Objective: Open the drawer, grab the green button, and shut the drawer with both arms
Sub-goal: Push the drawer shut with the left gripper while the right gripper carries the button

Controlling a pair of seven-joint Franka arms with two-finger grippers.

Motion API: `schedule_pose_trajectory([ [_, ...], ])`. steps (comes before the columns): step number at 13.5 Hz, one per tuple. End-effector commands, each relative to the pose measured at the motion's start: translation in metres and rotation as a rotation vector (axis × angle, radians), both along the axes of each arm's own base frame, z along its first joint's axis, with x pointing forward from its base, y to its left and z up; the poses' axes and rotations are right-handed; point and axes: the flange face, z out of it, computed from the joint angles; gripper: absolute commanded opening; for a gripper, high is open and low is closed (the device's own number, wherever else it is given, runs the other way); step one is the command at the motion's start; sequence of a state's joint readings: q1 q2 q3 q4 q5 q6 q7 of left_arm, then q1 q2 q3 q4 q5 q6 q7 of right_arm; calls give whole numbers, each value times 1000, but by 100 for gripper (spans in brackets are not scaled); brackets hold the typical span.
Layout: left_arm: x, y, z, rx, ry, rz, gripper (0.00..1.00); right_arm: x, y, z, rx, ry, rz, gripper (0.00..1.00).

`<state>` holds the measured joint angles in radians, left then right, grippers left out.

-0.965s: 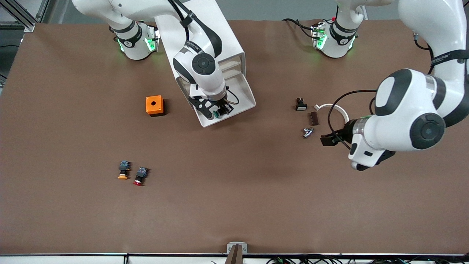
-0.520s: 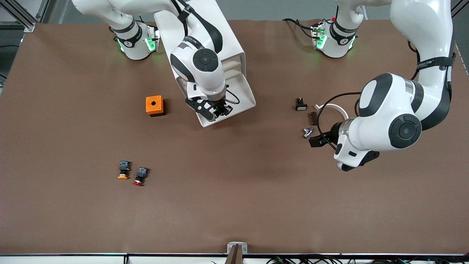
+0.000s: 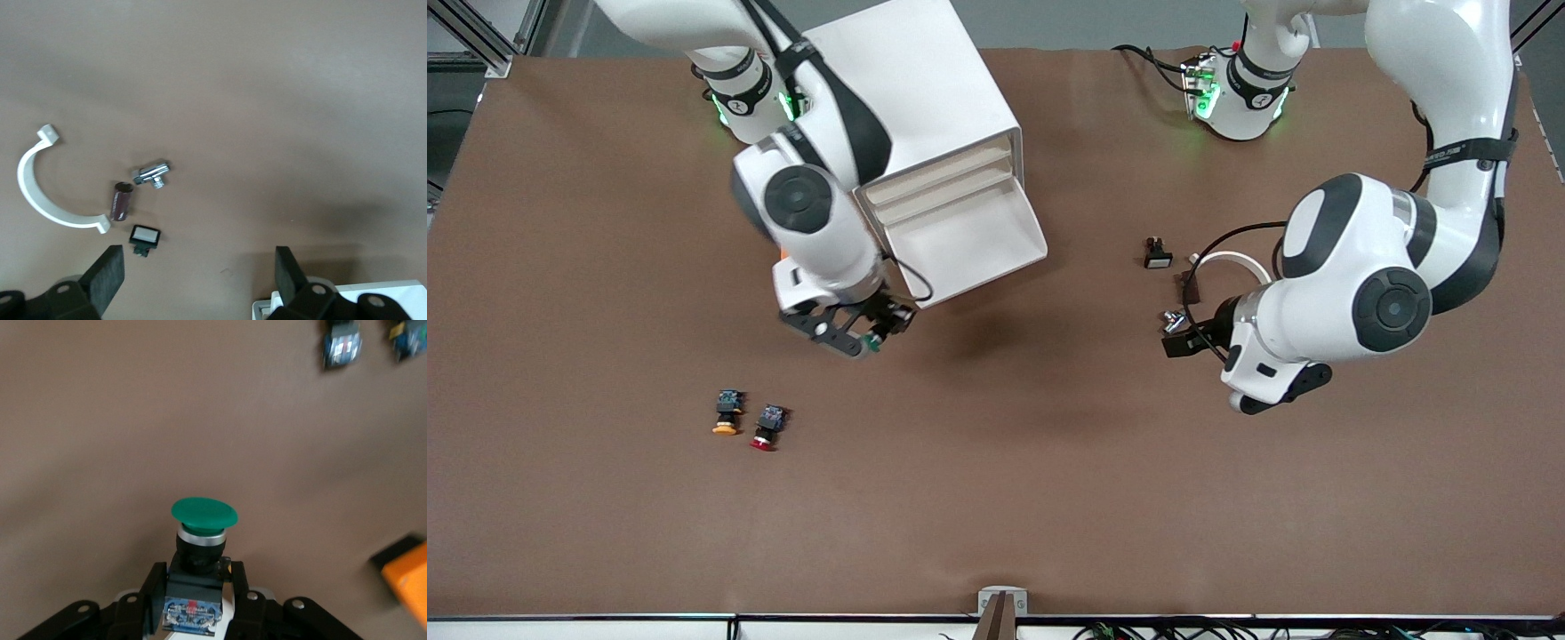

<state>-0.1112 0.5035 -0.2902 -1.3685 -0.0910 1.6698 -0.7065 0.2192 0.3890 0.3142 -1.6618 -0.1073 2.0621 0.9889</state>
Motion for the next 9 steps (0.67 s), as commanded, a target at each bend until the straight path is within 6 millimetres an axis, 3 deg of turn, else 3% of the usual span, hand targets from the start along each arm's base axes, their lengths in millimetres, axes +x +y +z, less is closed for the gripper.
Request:
schedule_pose_trajectory([
  [1, -3, -26, -16, 3, -28, -50, 99, 28, -47, 10, 4, -17, 91, 3],
  [4, -5, -59, -43, -15, -50, -81, 99, 49, -97, 2, 0, -12, 170, 3],
  [9, -20, -127, -94, -5, -103, -110, 99, 70, -155, -24, 4, 4, 273, 3],
])
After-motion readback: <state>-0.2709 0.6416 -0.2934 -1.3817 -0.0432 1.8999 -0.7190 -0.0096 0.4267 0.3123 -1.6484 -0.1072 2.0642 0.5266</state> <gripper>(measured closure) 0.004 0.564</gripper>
